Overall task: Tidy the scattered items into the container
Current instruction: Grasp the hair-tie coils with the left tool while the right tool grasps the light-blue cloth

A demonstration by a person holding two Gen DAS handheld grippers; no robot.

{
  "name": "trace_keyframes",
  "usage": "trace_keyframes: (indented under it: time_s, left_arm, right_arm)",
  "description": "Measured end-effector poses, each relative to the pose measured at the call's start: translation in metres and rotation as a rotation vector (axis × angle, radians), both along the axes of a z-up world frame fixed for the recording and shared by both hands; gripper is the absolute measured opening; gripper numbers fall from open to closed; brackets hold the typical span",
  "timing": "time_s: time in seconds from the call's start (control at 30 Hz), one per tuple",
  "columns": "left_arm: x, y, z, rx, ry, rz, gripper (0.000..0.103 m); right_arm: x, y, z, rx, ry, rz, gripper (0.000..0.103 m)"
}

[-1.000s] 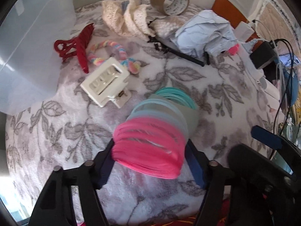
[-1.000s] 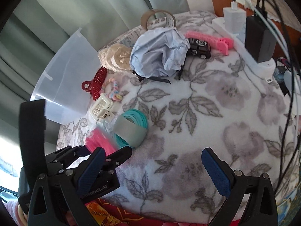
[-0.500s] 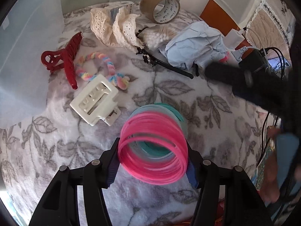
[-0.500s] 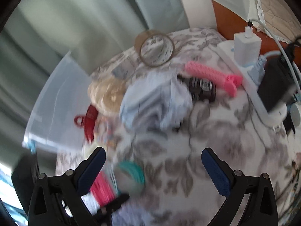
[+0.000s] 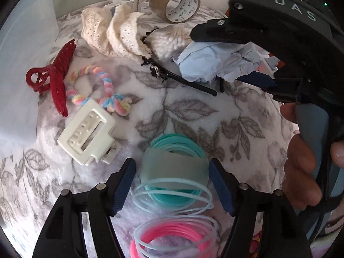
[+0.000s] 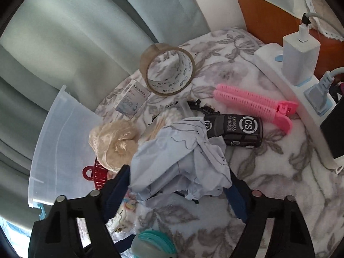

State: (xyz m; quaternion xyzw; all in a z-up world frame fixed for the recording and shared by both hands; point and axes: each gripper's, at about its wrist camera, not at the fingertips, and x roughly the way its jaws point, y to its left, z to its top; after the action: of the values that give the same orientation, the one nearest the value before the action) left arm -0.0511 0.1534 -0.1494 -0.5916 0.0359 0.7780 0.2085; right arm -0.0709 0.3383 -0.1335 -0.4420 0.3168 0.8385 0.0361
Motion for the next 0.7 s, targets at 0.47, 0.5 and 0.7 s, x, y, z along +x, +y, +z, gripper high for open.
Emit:
trace_keyframes:
  time_s: [0.47,0.5,0.7]
  left_arm:
    - [0.020,0.016,0.004,-0.064,0.060,-0.036,0.066]
    - [0.021,0.019,0.004,-0.077,0.065,-0.044,0.067]
    - [0.030,0.027,0.001,-0.123,0.103,-0.053,0.068]
  right_arm:
    - [0.043,0.001,0.015,0.008,0.046,-0.034,0.070]
    - [0.046,0.002,0.016,0.005,0.045,-0.041,0.070]
    - [0.069,0.006,0.032,0.009,0.067,-0.074,0.070]
